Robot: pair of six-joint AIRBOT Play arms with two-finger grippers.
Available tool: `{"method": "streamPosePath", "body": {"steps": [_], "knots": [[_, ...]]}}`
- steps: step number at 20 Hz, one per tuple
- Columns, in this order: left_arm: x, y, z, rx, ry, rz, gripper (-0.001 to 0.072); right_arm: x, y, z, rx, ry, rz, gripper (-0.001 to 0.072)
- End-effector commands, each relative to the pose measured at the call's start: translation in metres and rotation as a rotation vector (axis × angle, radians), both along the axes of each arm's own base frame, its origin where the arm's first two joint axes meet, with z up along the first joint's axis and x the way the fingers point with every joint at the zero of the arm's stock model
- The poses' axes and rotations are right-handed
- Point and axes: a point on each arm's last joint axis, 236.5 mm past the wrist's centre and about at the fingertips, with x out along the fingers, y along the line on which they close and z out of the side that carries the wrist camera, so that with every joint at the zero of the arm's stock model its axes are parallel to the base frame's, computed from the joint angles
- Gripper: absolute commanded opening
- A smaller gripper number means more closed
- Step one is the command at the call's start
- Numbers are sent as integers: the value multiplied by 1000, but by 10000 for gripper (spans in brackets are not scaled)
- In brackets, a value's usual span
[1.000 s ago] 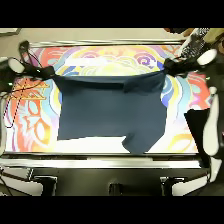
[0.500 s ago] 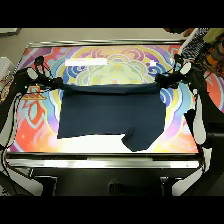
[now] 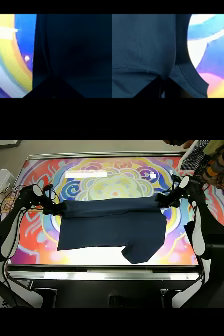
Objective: Fold the clothes and pants, and hang the long-sleeved shirts on hangers.
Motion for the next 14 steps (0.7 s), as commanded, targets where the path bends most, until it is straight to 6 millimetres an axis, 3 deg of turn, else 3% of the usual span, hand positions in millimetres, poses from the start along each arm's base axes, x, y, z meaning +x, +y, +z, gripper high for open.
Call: {"method": "streamPosePath", "body": {"steps": [1, 3, 4, 5, 6, 7, 8, 9, 12, 14], "knots": [[-14, -6, -11, -5, 53, -10, 13, -12, 2, -15, 5, 73, 5, 33], [-14, -6, -11, -5, 51, -9, 15, -15, 2, -23, 7, 96, 4, 34], [-14, -6, -11, -6, 53, -1, 25, -15, 2, -24, 10, 98, 4, 73], [-14, -6, -10, -6, 53, 8, 113, -16, 3, -24, 13, 102, 1, 209], [-13, -5, -7, -8, 50, 27, 228, -19, 5, -22, 20, 114, 1, 401], [-12, -3, -2, -8, 44, 30, 365, -25, 3, -17, 20, 126, 11, 483], [-12, 2, 7, -5, 39, 32, 504, -30, -1, -6, 13, 125, 45, 478], [-13, 10, 17, 7, 36, 31, 549, -34, -9, 8, 2, 110, 66, 478], [-31, 41, 53, 43, 34, 13, 549, -43, -45, 68, 73, -1, 28, 477], [-48, 61, 73, 43, 35, 34, 549, -71, -64, 84, 177, -7, -23, 475]]}}
